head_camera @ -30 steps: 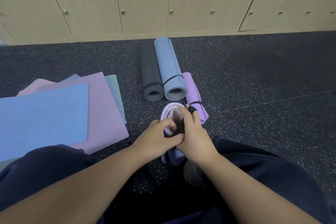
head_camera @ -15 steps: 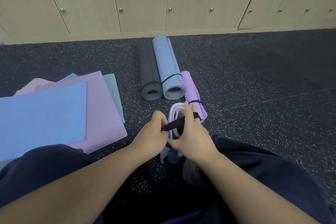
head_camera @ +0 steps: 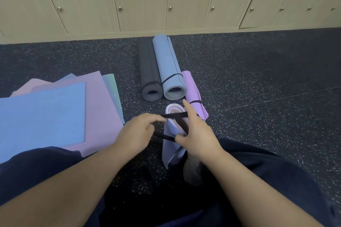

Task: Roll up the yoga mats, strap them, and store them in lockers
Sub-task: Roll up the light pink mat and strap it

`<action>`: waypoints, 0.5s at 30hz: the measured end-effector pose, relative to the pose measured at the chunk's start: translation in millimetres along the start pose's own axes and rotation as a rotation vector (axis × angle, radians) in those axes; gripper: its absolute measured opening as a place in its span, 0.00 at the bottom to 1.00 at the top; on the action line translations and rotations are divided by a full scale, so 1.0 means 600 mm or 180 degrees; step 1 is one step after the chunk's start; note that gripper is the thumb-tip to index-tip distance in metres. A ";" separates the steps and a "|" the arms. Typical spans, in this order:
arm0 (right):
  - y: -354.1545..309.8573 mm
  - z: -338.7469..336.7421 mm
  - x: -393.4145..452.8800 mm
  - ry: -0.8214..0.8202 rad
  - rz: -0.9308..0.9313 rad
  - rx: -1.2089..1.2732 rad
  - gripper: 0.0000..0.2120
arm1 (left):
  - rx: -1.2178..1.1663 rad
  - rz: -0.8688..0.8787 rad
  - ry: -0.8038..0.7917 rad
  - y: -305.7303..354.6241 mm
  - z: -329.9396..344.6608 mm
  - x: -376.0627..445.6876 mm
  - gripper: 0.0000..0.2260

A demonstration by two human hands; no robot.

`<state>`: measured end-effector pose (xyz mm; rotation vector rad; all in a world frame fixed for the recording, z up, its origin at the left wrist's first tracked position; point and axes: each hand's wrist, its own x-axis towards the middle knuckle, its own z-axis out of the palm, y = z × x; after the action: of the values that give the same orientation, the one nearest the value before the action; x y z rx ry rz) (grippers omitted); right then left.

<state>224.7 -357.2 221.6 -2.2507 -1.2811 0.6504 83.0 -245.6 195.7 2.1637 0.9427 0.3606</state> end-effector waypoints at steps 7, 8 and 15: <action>-0.002 0.009 -0.013 -0.0383 -0.0351 0.0249 0.43 | 0.0494 -0.0354 -0.0478 -0.045 -0.012 0.032 0.18; -0.003 0.011 -0.015 -0.0419 -0.0399 0.0196 0.42 | 0.0586 -0.0382 -0.0583 -0.048 -0.011 0.034 0.17; 0.004 0.008 0.003 0.0030 -0.0206 0.0163 0.37 | 0.1383 -0.0329 -0.1189 -0.075 0.038 0.008 0.18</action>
<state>223.9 -356.2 216.0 -2.1593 -1.3121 0.6410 75.0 -233.1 147.0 2.4356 0.9731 -0.3217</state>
